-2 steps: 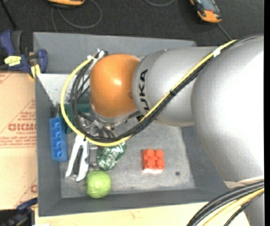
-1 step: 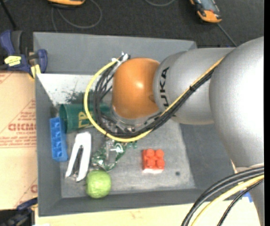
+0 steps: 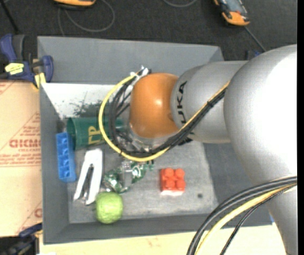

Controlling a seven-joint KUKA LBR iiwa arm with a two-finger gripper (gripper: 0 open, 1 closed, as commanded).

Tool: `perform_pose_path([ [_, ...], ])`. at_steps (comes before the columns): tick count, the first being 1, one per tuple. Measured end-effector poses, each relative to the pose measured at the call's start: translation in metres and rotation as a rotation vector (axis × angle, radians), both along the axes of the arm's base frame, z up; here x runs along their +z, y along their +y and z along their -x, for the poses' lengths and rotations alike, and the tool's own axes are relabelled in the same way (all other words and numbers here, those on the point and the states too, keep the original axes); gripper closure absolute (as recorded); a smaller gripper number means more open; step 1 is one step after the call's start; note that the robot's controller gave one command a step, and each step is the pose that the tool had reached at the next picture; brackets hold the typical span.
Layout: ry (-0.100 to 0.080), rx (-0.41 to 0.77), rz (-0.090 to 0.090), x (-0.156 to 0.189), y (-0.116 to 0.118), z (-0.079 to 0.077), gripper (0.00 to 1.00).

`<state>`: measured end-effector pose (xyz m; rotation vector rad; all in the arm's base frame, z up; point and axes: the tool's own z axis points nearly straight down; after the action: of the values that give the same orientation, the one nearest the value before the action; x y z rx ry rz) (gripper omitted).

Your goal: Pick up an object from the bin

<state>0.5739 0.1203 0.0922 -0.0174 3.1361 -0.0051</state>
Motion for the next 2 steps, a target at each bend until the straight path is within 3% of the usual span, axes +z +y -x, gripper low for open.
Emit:
perform_pose_path([
  [1,-0.003,0.057,-0.002,-0.015,-0.012,0.025,0.00],
  [2,0.004,0.035,-0.004,-0.022,-0.052,0.024,1.00],
])
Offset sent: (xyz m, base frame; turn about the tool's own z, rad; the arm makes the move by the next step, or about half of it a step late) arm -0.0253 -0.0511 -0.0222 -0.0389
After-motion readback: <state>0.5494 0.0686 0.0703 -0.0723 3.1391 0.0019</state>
